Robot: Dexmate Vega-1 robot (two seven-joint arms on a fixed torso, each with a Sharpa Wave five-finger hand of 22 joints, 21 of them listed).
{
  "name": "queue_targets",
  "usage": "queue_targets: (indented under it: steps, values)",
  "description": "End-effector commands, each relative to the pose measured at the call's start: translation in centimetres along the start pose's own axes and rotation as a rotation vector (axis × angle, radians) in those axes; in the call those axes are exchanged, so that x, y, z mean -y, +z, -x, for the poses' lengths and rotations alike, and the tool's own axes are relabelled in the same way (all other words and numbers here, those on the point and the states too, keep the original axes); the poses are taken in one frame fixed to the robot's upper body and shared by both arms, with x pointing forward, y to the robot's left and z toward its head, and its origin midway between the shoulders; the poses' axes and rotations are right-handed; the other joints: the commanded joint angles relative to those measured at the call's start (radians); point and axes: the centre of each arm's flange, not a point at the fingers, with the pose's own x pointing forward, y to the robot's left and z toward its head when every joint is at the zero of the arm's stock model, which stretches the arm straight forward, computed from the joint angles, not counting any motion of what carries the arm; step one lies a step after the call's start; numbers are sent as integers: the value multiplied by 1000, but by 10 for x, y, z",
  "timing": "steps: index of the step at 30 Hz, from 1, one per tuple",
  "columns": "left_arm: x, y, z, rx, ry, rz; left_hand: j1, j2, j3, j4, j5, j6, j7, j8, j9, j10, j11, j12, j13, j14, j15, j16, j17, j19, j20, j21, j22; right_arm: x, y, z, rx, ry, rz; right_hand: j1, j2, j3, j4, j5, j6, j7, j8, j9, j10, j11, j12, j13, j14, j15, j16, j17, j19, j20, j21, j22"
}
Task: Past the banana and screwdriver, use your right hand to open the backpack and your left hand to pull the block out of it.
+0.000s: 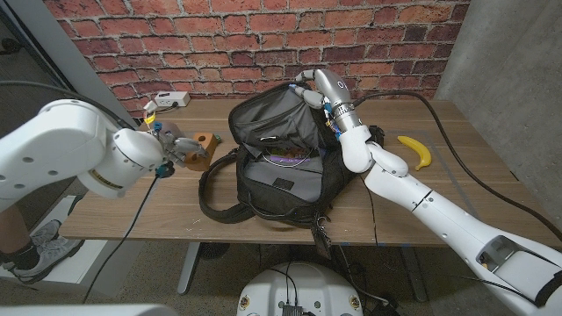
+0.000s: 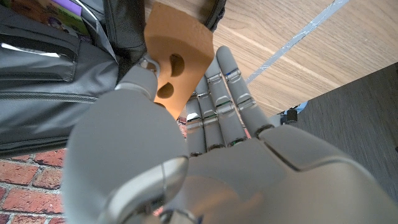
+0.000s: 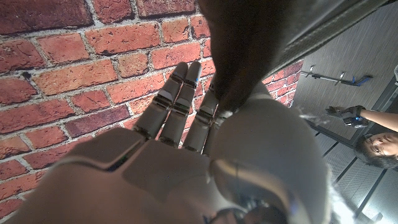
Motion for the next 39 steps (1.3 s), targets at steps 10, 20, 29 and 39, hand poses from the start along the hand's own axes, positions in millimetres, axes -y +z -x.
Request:
queue_targets:
  steps: [10,20,29,39]
  values:
    - [-5,-12,-20,-35,16,25,65,69,9,2,7,30,4,12,185,65,-52,-1,2,43,-35,-6,7,-7,-1,19,-2,0,25,24,-56,44,13,0,9,-6,2,6,3,-7,8,1,2,4,-4,2,7,-152,-4,5,-2,-96,6,3]
    - [-3,-8,-31,-8,-4,14,66,69,11,2,8,34,3,15,188,68,-57,-2,6,45,-37,-9,12,-10,-2,30,-5,1,38,37,-84,80,11,-4,8,-7,4,6,3,-10,8,0,1,2,-6,0,5,-150,-6,5,-2,-94,6,3]
    - [-3,-5,-35,2,-3,12,67,69,12,1,9,36,1,14,187,68,-54,-4,8,47,-36,-11,15,-13,-2,38,-8,3,45,44,-94,111,-2,-6,9,-8,5,5,0,-11,7,1,1,2,-7,0,4,-151,-8,5,-3,-92,5,3]
    - [10,-3,-45,8,-40,12,68,68,13,1,10,42,-2,16,187,72,-57,-7,7,50,-38,-15,18,-17,-6,48,-12,0,44,60,-136,133,-38,-10,9,-9,7,5,-3,-9,6,0,-4,1,-10,0,3,-150,-9,6,-5,-91,5,3]
